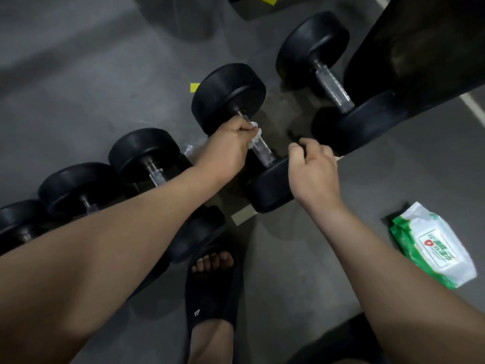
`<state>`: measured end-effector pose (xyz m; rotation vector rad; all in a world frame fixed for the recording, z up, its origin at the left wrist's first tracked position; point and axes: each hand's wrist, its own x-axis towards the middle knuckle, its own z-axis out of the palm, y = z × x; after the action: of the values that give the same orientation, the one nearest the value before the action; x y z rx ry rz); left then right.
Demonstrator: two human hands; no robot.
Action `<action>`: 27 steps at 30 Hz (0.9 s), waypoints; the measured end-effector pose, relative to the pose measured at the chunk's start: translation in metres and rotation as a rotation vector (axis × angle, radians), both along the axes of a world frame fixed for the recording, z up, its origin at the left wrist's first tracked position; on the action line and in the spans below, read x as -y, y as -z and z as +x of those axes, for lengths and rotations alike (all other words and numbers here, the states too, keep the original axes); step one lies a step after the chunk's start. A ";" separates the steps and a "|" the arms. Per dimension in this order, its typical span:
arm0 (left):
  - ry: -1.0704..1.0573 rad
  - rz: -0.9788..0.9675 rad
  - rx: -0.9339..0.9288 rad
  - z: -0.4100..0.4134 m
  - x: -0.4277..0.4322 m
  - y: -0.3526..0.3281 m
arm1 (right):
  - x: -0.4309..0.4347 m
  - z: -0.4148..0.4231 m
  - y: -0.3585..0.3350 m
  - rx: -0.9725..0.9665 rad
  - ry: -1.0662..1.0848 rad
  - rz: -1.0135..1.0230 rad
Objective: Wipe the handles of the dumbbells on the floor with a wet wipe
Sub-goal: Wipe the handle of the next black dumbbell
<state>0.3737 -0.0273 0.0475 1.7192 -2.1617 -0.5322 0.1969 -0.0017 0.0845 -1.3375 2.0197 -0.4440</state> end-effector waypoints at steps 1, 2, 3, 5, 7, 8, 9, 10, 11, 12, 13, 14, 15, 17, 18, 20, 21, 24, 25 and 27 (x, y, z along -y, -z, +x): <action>0.029 0.017 -0.006 -0.002 -0.001 -0.001 | 0.002 -0.002 0.002 -0.017 -0.012 -0.006; 0.082 0.027 -0.015 -0.004 -0.002 0.000 | 0.004 -0.004 0.004 -0.032 -0.011 -0.012; 0.151 0.040 -0.031 -0.007 -0.005 -0.001 | 0.005 -0.005 0.005 -0.049 -0.009 -0.013; 0.291 0.086 0.006 -0.010 -0.009 0.000 | 0.008 -0.007 0.007 -0.066 0.001 -0.034; 0.395 0.034 0.019 -0.010 -0.008 0.003 | 0.006 -0.006 0.009 -0.071 0.020 -0.076; 0.364 0.026 -0.006 -0.008 -0.006 0.004 | 0.005 -0.004 0.010 -0.070 0.028 -0.098; 0.325 -0.009 -0.016 -0.005 -0.002 0.007 | 0.004 -0.003 0.011 -0.066 0.035 -0.113; 0.255 -0.028 -0.021 -0.001 0.003 0.012 | 0.003 -0.001 0.011 -0.063 0.045 -0.121; 0.196 -0.017 -0.010 0.000 0.005 0.012 | 0.003 -0.001 0.013 -0.062 0.054 -0.128; 0.155 -0.012 -0.002 -0.001 0.006 0.011 | 0.002 0.000 0.013 -0.065 0.059 -0.133; 0.132 -0.025 -0.005 -0.001 0.006 0.012 | 0.001 0.001 0.014 -0.070 0.058 -0.139; 0.161 -0.039 0.000 -0.001 0.005 0.010 | 0.001 0.002 0.014 -0.075 0.055 -0.139; 0.234 -0.049 0.022 -0.003 0.002 0.006 | 0.000 0.002 0.014 -0.075 0.054 -0.145; 0.420 -0.091 0.034 -0.006 -0.004 0.006 | 0.001 0.001 0.014 -0.071 0.055 -0.143; 0.497 -0.090 0.051 -0.006 -0.004 0.007 | 0.001 0.000 0.014 -0.067 0.055 -0.136; 0.463 -0.098 0.115 -0.002 0.002 0.009 | 0.002 -0.001 0.013 -0.060 0.055 -0.126; 0.382 -0.086 0.142 0.002 0.006 0.010 | 0.003 -0.001 0.013 -0.060 0.057 -0.125; 0.093 -0.080 0.209 0.009 0.017 0.013 | 0.003 -0.002 0.013 -0.059 0.069 -0.127; 0.056 -0.078 0.223 0.007 0.018 0.015 | 0.003 -0.001 0.014 -0.057 0.070 -0.128; 0.096 -0.070 0.187 0.001 0.011 0.020 | 0.003 0.000 0.014 -0.058 0.070 -0.132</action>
<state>0.3743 -0.0379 0.0280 1.6951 -2.3712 -0.3268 0.1967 -0.0047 0.0701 -1.3761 2.1216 -0.5857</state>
